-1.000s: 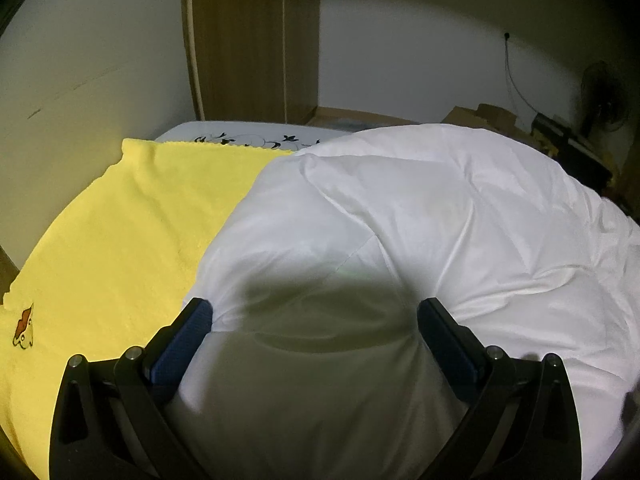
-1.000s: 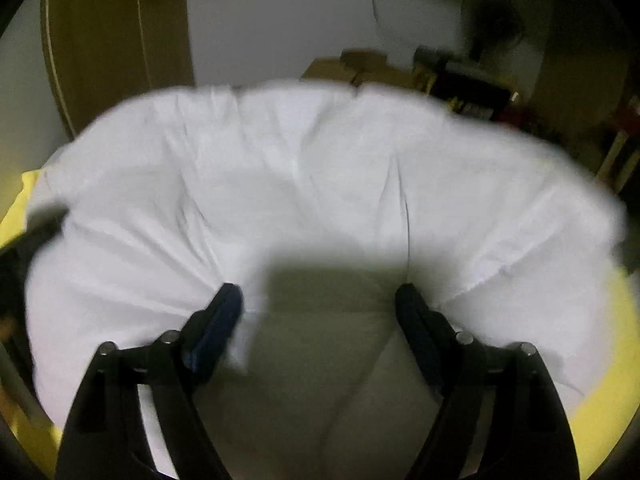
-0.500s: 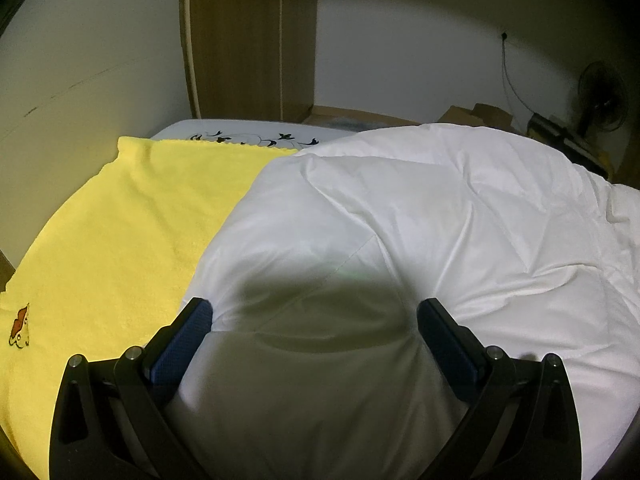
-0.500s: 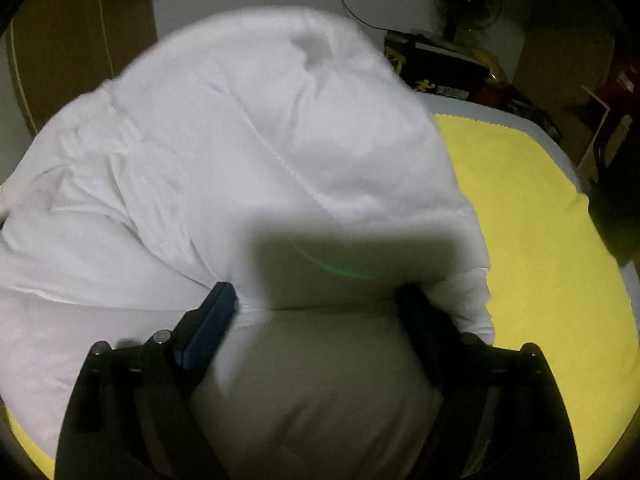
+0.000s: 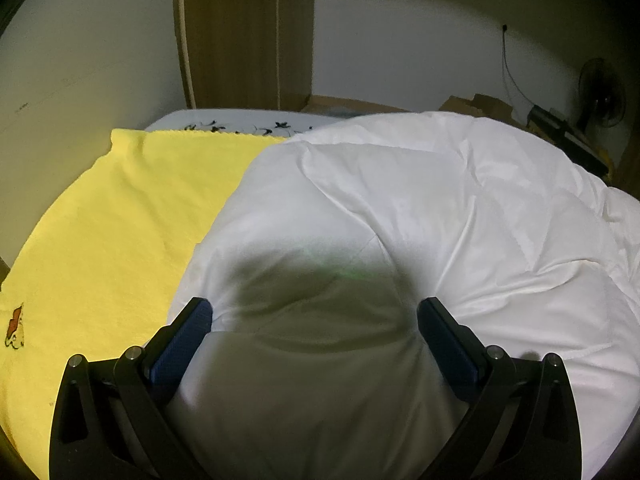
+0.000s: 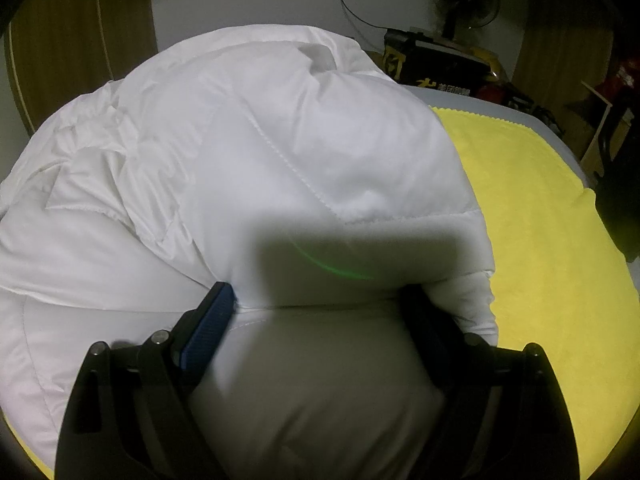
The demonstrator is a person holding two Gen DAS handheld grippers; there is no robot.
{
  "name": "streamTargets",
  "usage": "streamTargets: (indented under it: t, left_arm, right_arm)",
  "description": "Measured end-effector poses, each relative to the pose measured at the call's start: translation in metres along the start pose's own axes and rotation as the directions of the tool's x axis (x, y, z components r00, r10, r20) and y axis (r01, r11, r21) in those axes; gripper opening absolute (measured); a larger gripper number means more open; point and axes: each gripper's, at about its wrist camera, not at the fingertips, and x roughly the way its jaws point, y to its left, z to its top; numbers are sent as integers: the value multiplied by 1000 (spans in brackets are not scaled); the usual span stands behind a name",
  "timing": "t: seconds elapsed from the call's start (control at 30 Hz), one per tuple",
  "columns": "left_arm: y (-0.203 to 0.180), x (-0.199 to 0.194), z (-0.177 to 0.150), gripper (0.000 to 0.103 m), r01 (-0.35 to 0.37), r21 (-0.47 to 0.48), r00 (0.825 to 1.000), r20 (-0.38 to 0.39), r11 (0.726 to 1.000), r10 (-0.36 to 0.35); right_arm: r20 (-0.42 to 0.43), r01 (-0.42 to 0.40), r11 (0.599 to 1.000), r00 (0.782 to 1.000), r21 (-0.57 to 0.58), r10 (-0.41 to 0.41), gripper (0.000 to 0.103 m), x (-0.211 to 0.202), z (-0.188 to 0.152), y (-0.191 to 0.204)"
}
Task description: Fold large clothes
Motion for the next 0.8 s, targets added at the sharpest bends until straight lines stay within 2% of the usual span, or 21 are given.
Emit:
streamTargets:
  t: [0.07, 0.13, 0.17, 0.23, 0.27, 0.33, 0.4, 0.43, 0.5, 0.53, 0.57, 0.67, 0.73, 0.8]
  left_arm:
    - [1, 0, 1, 103, 11, 2, 1000, -14, 1000, -11]
    - [7, -4, 6, 103, 53, 21, 997, -57, 998, -52]
    - [17, -20, 9, 103, 79, 18, 996, -48, 997, -78]
    - [42, -59, 12, 103, 132, 5, 991, 37, 991, -132]
    - [53, -73, 12, 103, 147, 5, 987, 58, 989, -147]
    - [90, -98, 8, 103, 162, 4, 985, 54, 987, -162]
    - [127, -102, -2, 103, 180, -51, 983, -15, 982, -181]
    - [143, -99, -9, 103, 217, -101, 973, -60, 971, -224]
    - [169, -92, -27, 103, 303, -222, 932, -134, 927, -337]
    - [179, -87, -37, 103, 331, -282, 906, -173, 901, -387]
    - [187, -83, -50, 103, 361, -353, 871, -205, 863, -447]
    - [188, -81, -71, 103, 439, -427, 799, -217, 791, -561]
    - [181, -81, -79, 103, 483, -448, 766, -200, 752, -611]
    - [172, -76, -80, 103, 508, -466, 746, -184, 725, -641]
  right_arm:
    - [4, 0, 1000, 1000, 0, 0, 86, -1, -2, -1]
    - [9, -3, 1000, 1000, -9, 3, 86, 2, 5, -6]
    - [8, -7, 1000, 1000, -26, 7, 87, 0, 7, -6]
    - [-28, -34, 999, 999, -35, 33, 87, -6, 8, -8]
    - [-26, -71, 997, 997, 20, 72, 87, -20, 10, -16]
    - [60, -197, 970, 980, 142, 190, 87, -54, 10, -28]
    - [120, -317, 931, 947, 182, 299, 89, -83, 8, -26]
    - [137, -359, 917, 931, 173, 339, 91, -96, 6, -20]
    - [156, -398, 910, 912, 117, 379, 102, -118, -1, -1]
    - [155, -411, 908, 905, 83, 396, 102, -127, -5, 11]
    - [152, -432, 901, 894, 50, 420, 102, -135, -8, 23]
    - [145, -473, 880, 869, -30, 472, 102, -157, -22, 52]
    - [149, -491, 869, 856, -65, 495, 102, -171, -28, 66]
    - [154, -508, 857, 843, -83, 515, 102, -184, -32, 76]
